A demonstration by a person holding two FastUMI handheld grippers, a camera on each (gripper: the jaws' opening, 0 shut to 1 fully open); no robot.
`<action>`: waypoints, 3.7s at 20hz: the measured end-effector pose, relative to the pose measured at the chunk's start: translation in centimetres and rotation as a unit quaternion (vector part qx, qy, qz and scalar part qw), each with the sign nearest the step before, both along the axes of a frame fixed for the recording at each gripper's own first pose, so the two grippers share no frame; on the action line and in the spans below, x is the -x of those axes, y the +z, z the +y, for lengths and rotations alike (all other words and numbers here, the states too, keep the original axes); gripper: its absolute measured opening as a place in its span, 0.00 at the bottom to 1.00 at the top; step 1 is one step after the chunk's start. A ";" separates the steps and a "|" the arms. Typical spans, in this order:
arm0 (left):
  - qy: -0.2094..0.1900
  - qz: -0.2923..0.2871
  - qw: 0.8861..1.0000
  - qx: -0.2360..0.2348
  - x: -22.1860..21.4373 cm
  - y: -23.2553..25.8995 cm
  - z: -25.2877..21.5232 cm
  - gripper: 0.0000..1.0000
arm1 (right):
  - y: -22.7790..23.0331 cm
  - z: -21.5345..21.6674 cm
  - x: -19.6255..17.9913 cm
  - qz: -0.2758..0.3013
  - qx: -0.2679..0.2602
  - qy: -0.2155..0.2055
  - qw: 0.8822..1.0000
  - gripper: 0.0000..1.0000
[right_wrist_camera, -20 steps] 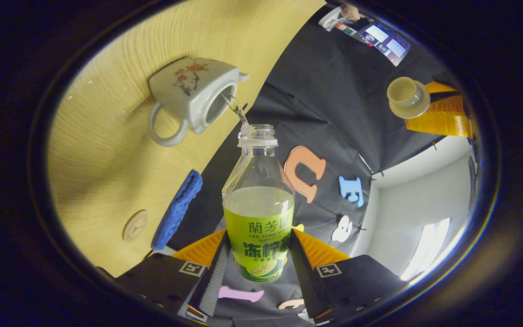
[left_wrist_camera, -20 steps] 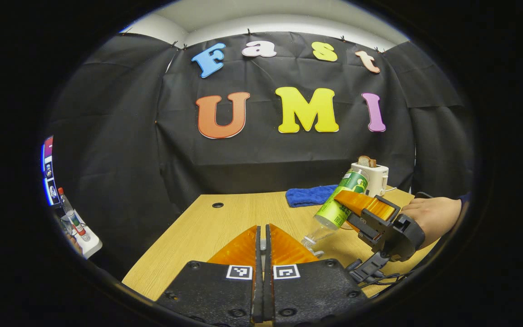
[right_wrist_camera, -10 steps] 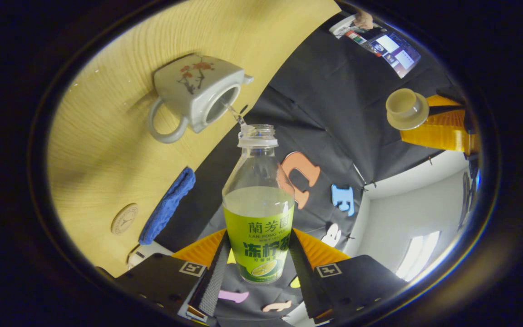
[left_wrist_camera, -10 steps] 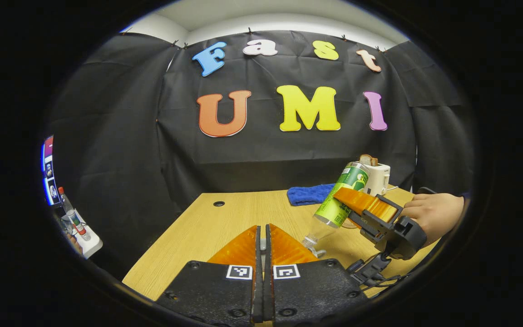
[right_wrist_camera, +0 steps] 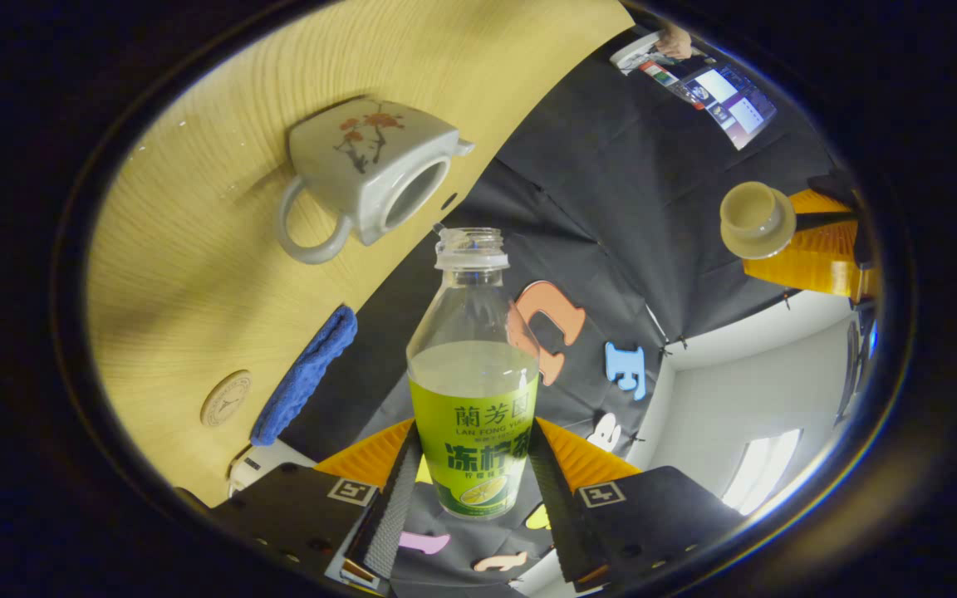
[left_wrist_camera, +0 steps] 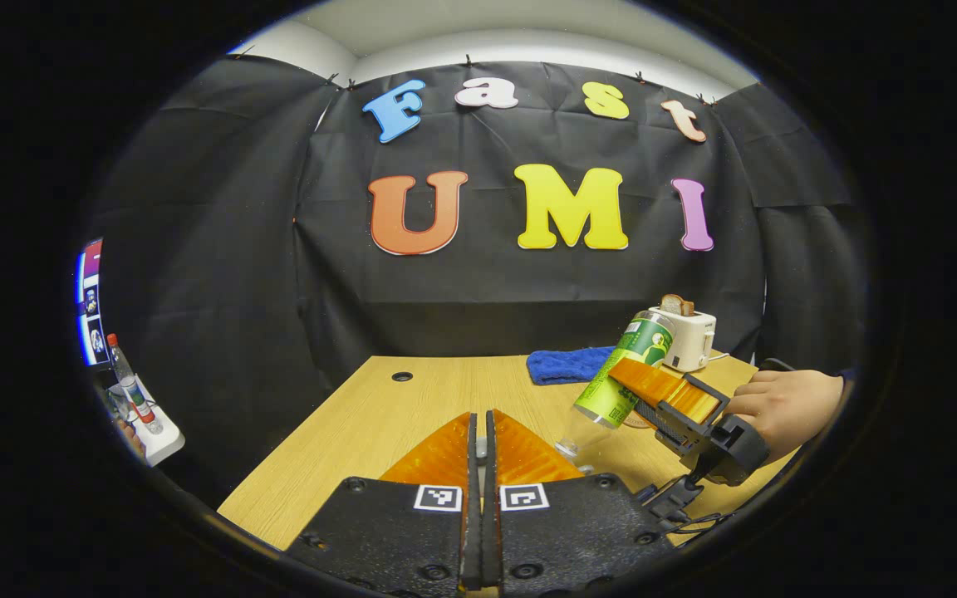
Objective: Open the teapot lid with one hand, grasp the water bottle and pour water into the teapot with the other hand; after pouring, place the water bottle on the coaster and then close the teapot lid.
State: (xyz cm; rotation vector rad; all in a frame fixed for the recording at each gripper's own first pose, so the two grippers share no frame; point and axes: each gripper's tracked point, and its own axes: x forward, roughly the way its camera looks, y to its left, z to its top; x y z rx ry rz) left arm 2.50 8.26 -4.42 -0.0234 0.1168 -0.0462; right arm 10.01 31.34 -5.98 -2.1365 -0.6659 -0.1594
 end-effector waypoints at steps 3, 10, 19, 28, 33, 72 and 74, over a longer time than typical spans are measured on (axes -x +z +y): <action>0.005 0.004 1.000 0.000 -0.1 -0.3 0.3 0.03 | -0.8 -0.5 -0.4 0.024 -0.032 0.001 0.999 0.75; 0.011 0.005 1.000 0.007 -0.2 -0.3 0.9 0.03 | -5.6 -1.9 -1.4 0.172 -0.203 0.019 0.964 0.75; 0.009 0.009 1.000 0.002 -0.3 -0.7 1.0 0.03 | -4.5 -5.0 -3.2 0.293 -0.465 0.055 0.834 0.70; 0.010 0.014 1.000 -0.013 -0.5 -1.0 0.3 0.03 | -1.5 -10.6 -5.5 0.348 -0.672 0.056 0.651 0.72; 0.007 0.014 1.000 -0.019 -0.7 -1.1 -0.1 0.02 | -0.8 -13.0 -7.6 0.364 -0.758 0.053 0.538 0.72; -0.040 0.048 0.998 -0.019 -3.8 -4.8 -4.0 0.03 | -2.5 -18.6 -1.4 0.331 -0.831 0.026 0.447 0.94; -0.045 0.060 0.997 -0.006 -4.7 -6.1 -4.7 0.03 | -2.9 -18.7 0.1 0.340 -0.833 0.030 0.435 0.95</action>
